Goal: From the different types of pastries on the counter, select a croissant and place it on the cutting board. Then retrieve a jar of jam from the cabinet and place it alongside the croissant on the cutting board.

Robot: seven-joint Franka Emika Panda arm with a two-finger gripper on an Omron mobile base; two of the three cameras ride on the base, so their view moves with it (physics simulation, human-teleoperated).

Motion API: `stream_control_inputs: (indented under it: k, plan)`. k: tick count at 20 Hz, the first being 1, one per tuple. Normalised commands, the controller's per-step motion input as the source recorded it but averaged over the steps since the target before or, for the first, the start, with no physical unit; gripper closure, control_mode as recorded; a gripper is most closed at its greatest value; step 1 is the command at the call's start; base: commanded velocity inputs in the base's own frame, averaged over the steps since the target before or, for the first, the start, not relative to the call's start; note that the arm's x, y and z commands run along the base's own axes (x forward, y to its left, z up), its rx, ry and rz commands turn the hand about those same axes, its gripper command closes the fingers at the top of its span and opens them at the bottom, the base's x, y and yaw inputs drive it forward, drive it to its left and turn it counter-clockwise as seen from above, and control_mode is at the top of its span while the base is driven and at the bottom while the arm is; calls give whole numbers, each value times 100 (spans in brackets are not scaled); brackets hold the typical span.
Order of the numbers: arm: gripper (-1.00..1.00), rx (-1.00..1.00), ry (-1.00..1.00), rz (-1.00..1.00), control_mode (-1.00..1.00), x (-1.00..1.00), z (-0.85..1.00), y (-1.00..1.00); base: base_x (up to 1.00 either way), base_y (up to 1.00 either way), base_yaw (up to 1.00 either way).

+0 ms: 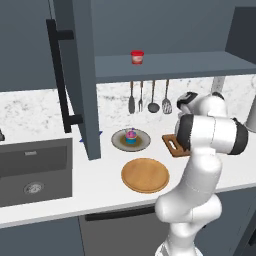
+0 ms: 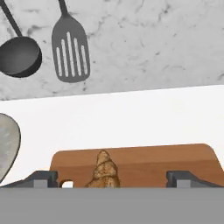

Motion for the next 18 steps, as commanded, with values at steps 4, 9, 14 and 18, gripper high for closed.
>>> stream_control_inputs:
  k: [4, 9, 14, 18]
  plan:
    - [-100, -1, -19, 0, -100, -86, 73, -8, 0, 0, 0]
    - [-100, -6, -23, 0, -100, -100, 75, -11, 0, 0, 0]
    - [-100, -9, -11, 0, -100, -95, 93, 0, 0, 0, 0]
    - [-100, -11, 0, -2, -100, -62, 100, 0, 0, 0, 0]
